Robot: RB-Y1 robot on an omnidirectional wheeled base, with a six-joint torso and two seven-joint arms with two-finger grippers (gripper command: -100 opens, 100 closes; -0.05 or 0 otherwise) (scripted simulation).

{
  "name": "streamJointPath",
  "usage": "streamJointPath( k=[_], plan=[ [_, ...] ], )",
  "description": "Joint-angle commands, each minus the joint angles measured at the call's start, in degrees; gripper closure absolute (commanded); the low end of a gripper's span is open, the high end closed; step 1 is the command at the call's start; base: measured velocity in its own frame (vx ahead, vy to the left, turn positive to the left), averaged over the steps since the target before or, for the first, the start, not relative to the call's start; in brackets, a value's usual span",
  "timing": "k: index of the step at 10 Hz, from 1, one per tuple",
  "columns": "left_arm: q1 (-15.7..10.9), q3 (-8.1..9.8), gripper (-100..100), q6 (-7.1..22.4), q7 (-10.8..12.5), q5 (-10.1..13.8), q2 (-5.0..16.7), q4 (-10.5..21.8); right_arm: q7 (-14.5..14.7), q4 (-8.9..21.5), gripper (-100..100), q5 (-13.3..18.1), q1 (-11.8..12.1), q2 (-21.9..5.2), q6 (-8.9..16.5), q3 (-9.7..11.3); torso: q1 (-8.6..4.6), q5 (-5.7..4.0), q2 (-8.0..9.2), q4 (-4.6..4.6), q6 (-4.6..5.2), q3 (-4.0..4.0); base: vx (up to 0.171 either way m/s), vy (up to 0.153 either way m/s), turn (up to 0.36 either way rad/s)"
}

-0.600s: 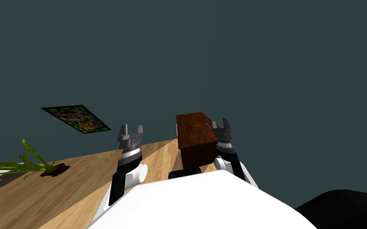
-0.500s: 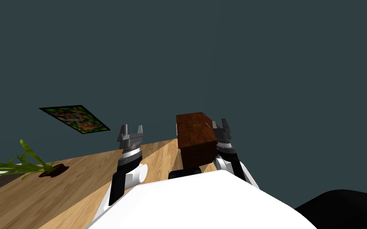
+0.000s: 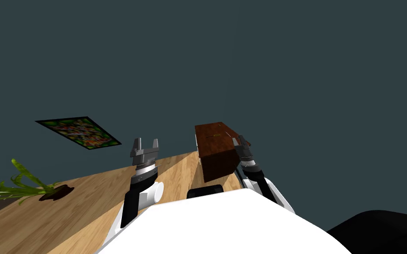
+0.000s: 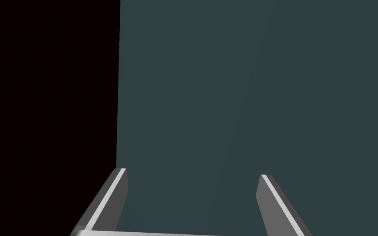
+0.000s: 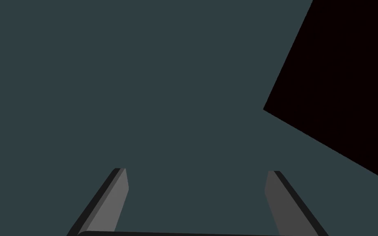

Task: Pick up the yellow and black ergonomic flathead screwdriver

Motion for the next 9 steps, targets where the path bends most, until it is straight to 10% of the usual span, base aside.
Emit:
streamJointPath(
  k=[1,9],
  plan=[
    [0.00,0.00,0,0.00,0.00,0.00,0.00,0.00,0.62,1.20,-100,0.38,-0.38,-1.75,-0.11,0.05,0.00,0.00,0.00,0.00,0.00,0.00,-0.132,0.071,-0.054],
    [0.01,0.00,0,0.00,0.00,0.00,0.01,0.00,5.56,10.00,-100,4.70,-0.22,-14.50,-1.04,1.81,-0.13,-0.02,-0.39,-0.07,-0.02,-0.21,-0.107,0.064,-0.035]
  ],
)
